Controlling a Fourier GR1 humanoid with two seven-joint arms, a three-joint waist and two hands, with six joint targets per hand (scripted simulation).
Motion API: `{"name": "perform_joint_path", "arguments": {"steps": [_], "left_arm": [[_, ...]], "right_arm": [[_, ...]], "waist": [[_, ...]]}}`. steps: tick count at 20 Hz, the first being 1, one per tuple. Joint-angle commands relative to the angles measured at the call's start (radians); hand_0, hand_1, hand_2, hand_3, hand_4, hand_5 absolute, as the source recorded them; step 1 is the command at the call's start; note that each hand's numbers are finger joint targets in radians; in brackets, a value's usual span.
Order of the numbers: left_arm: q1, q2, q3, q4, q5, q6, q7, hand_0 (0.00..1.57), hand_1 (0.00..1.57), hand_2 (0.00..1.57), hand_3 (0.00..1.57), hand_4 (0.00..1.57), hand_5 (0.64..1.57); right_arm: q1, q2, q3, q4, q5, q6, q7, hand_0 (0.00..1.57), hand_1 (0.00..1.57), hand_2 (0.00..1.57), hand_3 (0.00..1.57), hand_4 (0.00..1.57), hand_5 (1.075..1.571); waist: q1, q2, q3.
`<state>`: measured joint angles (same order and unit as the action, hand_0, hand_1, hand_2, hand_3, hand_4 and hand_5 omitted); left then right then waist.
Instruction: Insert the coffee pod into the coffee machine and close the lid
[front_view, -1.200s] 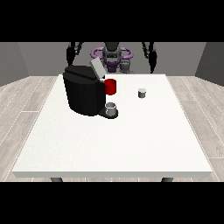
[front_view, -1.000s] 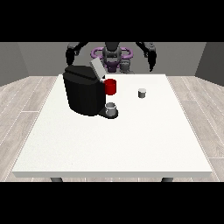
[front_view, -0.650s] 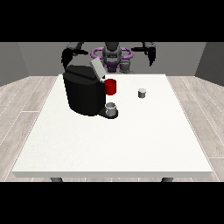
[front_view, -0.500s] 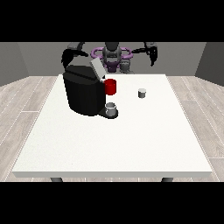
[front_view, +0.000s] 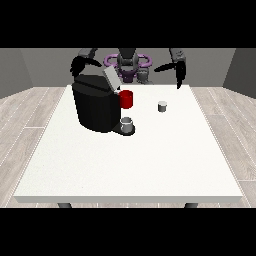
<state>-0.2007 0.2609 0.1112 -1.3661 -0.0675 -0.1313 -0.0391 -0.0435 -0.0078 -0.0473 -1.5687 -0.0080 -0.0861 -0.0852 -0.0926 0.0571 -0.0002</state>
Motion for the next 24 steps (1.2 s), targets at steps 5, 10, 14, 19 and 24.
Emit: {"name": "perform_joint_path", "arguments": {"steps": [5, 10, 14, 19, 24], "left_arm": [[-0.081, 0.018, 0.003, 0.217, -0.07, 0.001, -0.022, 0.0, 0.0, 0.0, 0.0, 0.0, 1.571], [-0.189, 0.057, 0.057, 0.368, -0.09, 0.029, -0.05, 0.0, 0.0, 0.0, 0.0, 0.0, 1.571], [-0.253, 0.069, 0.003, 0.37, -0.138, 0.0, -0.012, 0.0, 0.0, 0.0, 0.0, 0.0, 1.571], [-0.263, 0.057, -0.03, 0.465, -0.22, 0.034, -0.052, 0.0, 0.0, 0.37, 0.0, 0.0, 1.571], [-0.266, 0.059, -0.026, 0.529, -0.25, 0.039, -0.043, 0.65, 0.65, 0.72, 0.35, 0.0, 1.571]], "right_arm": [[-0.063, -0.003, 0.014, -0.022, -0.01, -0.01, 0.092, 0.0, 0.0, 0.0, 0.0, 0.28, 1.571], [-0.086, -0.028, 0.005, -0.005, -0.033, 0.007, 0.065, 0.0, 0.0, 0.0, 0.0, 0.35, 1.571], [-0.148, -0.006, -0.003, 0.118, 0.023, -0.053, -0.01, 0.0, 0.0, 0.0, 0.0, 0.37, 1.571], [-0.164, -0.057, -0.023, 0.124, 0.001, -0.016, 0.08, 0.0, 0.0, 0.0, 0.0, 0.43, 1.571], [-0.109, -0.061, -0.035, 0.2, 0.006, -0.003, -0.025, 0.0, 0.0, 0.0, 0.0, 0.41, 1.571]], "waist": [[-0.017, 0.045, -0.0001], [-0.056, 0.102, -0.0001], [-0.005, 0.147, 0.0004], [-0.023, 0.101, 0.0001], [-0.011, 0.083, 0.0003]]}}
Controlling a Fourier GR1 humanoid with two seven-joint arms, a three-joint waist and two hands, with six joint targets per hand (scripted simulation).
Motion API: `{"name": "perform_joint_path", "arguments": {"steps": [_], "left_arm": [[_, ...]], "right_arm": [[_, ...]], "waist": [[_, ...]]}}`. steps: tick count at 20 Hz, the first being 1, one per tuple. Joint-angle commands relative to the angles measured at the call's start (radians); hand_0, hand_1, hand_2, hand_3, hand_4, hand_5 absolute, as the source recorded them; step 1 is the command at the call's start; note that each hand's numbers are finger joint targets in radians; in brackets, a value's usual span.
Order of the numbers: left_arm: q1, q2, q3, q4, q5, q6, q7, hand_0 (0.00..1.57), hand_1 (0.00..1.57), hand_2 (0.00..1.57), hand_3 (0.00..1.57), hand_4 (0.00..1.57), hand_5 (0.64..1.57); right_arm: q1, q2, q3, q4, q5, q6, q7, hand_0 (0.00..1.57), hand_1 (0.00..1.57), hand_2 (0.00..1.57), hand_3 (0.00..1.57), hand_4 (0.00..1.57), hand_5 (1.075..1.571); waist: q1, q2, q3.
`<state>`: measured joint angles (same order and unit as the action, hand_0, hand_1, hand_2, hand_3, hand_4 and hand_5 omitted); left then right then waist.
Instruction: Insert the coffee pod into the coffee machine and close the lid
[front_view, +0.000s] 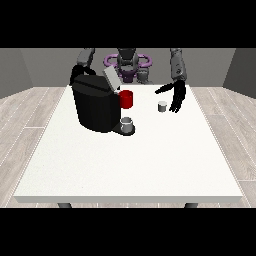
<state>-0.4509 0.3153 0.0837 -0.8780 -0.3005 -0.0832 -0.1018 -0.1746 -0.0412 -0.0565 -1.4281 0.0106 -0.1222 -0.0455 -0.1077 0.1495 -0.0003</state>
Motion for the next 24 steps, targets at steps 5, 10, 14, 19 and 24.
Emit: {"name": "perform_joint_path", "arguments": {"steps": [5, 10, 14, 19, 24], "left_arm": [[-0.038, 0.034, -0.045, 0.097, -0.118, 0.031, 0.032, 0.7, 0.7, 0.78, 0.49, 0.0, 1.571], [-0.044, 0.018, -0.08, 0.149, -0.195, 0.087, -0.027, 0.54, 0.54, 0.69, 0.44, 0.0, 1.571], [-0.076, 0.01, -0.077, 0.192, -0.238, 0.141, -0.055, 0.67, 0.67, 0.81, 0.55, 0.0, 1.571], [-0.113, -0.016, -0.059, 0.208, -0.264, 0.232, -0.047, 0.77, 0.77, 0.92, 0.69, 0.35, 1.571], [-0.085, 0.006, -0.07, 0.261, -0.307, 0.252, -0.148, 0.97, 0.97, 1.09, 0.86, 0.32, 1.571]], "right_arm": [[0.002, 0.015, 0.009, 0.029, 0.014, -0.023, 0.003, 0.0, 0.0, 0.0, 0.0, 0.39, 1.571], [-0.033, -0.004, 0.002, 0.035, -0.005, -0.008, 0.042, 0.0, 0.0, 0.0, 0.0, 0.45, 1.571], [-0.017, 0.023, 0.027, 0.054, 0.03, -0.041, -0.005, 0.0, 0.0, 0.0, 0.0, 0.52, 1.571], [-0.014, 0.026, 0.006, 0.08, -0.004, -0.024, -0.042, 0.0, 0.0, 0.0, 0.0, 0.51, 1.571], [0.006, 0.027, 0.01, 0.07, -0.003, -0.029, -0.034, 0.0, 0.0, 0.0, 0.0, 0.51, 1.571]], "waist": [[-0.02, -0.011, 0.0003], [-0.019, -0.006, 0.0001], [-0.021, 0.001, 0.0001], [-0.033, -0.002, 0.0002], [-0.018, -0.012, 0.0002]]}}
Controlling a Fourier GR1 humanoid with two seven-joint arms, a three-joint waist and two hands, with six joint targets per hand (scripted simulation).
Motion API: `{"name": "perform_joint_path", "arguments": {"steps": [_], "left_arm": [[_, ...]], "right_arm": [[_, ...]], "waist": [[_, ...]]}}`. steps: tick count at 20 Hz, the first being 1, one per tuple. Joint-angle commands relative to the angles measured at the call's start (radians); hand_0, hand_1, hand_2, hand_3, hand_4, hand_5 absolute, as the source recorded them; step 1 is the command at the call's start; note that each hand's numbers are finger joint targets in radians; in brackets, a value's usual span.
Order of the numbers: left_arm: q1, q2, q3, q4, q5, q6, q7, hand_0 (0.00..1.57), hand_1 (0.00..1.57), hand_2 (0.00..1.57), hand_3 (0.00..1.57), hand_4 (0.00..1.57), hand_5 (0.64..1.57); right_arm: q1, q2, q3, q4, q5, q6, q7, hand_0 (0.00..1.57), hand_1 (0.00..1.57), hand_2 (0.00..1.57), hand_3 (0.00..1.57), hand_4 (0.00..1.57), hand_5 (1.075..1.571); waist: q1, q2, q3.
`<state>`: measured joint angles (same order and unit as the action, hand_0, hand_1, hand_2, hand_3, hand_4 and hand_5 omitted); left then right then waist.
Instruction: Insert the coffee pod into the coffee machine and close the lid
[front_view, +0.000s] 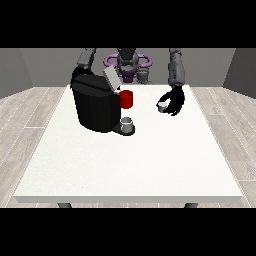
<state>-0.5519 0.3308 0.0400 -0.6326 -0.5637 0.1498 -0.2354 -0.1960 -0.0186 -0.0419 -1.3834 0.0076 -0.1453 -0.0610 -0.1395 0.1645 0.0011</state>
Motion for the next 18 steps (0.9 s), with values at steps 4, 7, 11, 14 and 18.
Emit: {"name": "perform_joint_path", "arguments": {"steps": [4, 7, 11, 14, 18], "left_arm": [[-0.031, 0.076, -0.01, 0.069, -0.078, 0.027, -0.025, 0.97, 0.97, 1.05, 0.79, 0.32, 1.571], [-0.029, -0.024, -0.061, 0.032, -0.118, 0.043, 0.021, 1.17, 1.17, 1.29, 1.18, 0.41, 1.571], [-0.103, 0.021, -0.036, 0.025, -0.082, -0.071, -0.008, 1.42, 1.42, 1.46, 1.42, 0.56, 1.571], [-0.143, 0.005, -0.031, 0.008, -0.064, -0.102, -0.018, 1.45, 1.45, 1.45, 1.39, 0.62, 1.571], [-0.178, 0.002, -0.048, -0.046, -0.068, -0.176, -0.023, 1.32, 1.32, 1.38, 1.35, 0.58, 1.571]], "right_arm": [[0.01, -0.007, -0.002, -0.008, -0.022, 0.028, -0.024, 0.0, 0.0, 0.0, 0.0, 0.49, 1.571], [-0.041, -0.018, -0.045, 0.081, -0.034, -0.009, -0.032, 0.0, 0.0, 0.0, 0.0, 0.41, 1.571], [-0.018, -0.009, -0.022, 0.069, -0.028, -0.006, -0.008, 0.0, 0.0, 0.0, 0.0, 0.45, 1.571], [-0.037, -0.013, -0.023, 0.055, -0.029, -0.023, 0.078, 0.0, 0.0, 0.0, 0.0, 0.44, 1.571], [-0.04, -0.011, -0.042, 0.134, -0.035, -0.015, -0.006, 0.0, 0.0, 0.0, 0.0, 0.49, 1.571]], "waist": [[-0.032, 0.035, -0.0015], [0.031, -0.013, -0.0011], [0.014, -0.042, -0.0008], [0.0, -0.075, -0.0011], [0.04, -0.076, -0.0009]]}}
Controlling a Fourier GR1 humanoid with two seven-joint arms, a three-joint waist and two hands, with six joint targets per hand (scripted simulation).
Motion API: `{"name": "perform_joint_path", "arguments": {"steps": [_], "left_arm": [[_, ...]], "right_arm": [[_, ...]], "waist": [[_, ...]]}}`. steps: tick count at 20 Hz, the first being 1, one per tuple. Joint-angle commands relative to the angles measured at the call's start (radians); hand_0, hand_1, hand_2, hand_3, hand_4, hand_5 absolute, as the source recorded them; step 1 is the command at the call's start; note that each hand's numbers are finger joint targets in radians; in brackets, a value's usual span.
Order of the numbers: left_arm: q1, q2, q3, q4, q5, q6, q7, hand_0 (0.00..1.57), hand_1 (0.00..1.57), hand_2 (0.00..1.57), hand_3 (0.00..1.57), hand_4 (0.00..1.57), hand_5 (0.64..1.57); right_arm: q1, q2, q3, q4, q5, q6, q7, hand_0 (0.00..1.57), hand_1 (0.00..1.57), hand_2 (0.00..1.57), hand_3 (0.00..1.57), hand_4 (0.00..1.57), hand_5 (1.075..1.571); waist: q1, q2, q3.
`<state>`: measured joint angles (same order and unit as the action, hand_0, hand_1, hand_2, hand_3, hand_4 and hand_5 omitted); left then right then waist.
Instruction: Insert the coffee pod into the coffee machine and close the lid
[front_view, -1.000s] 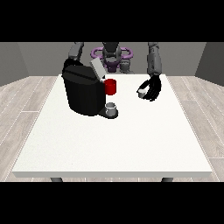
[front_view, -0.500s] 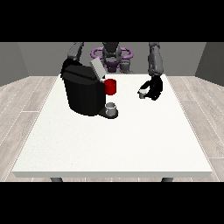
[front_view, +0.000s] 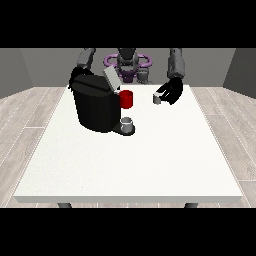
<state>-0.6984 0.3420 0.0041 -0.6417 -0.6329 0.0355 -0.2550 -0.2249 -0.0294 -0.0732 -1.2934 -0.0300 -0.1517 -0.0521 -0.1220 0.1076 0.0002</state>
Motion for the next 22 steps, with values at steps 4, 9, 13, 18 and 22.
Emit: {"name": "perform_joint_path", "arguments": {"steps": [4, 9, 13, 18, 22], "left_arm": [[-0.079, -0.019, -0.022, -0.079, -0.008, -0.113, 0.069, 1.26, 1.26, 1.33, 1.29, 0.54, 1.571], [-0.172, 0.054, 0.035, -0.059, 0.011, -0.15, 0.039, 1.25, 1.25, 1.33, 1.29, 0.56, 1.571], [-0.17, 0.052, 0.054, -0.058, 0.012, -0.136, 0.029, 1.25, 1.25, 1.33, 1.29, 0.56, 1.571], [-0.298, 0.1, 0.094, -0.07, 0.023, -0.167, 0.073, 1.07, 1.07, 1.22, 1.23, 0.52, 1.571], [-0.362, 0.105, 0.13, -0.028, 0.035, -0.162, 0.121, 1.21, 1.21, 1.25, 1.2, 0.51, 1.571]], "right_arm": [[0.034, -0.004, 0.005, 0.077, 0.009, 0.016, -0.044, 0.0, 0.0, 0.0, 0.0, 0.44, 1.571], [-0.051, -0.019, 0.009, 0.008, -0.011, 0.03, 0.026, 0.0, 0.0, 0.0, 0.0, 0.5, 1.571], [-0.048, -0.014, 0.011, -0.034, -0.019, 0.024, 0.047, 0.0, 0.0, 0.0, 0.0, 0.5, 1.571], [-0.058, 0.013, 0.022, -0.003, -0.011, 0.013, -0.057, 0.0, 0.0, 0.0, 0.0, 0.52, 1.571], [-0.086, 0.028, 0.103, -0.065, 0.029, -0.06, 0.024, 0.0, 0.0, 0.0, 0.0, 0.49, 1.571]], "waist": [[0.011, -0.068, 0.0], [-0.05, -0.007, -0.0004], [-0.062, -0.009, -0.0004], [-0.085, 0.056, -0.0001], [-0.13, 0.07, -0.0005]]}}
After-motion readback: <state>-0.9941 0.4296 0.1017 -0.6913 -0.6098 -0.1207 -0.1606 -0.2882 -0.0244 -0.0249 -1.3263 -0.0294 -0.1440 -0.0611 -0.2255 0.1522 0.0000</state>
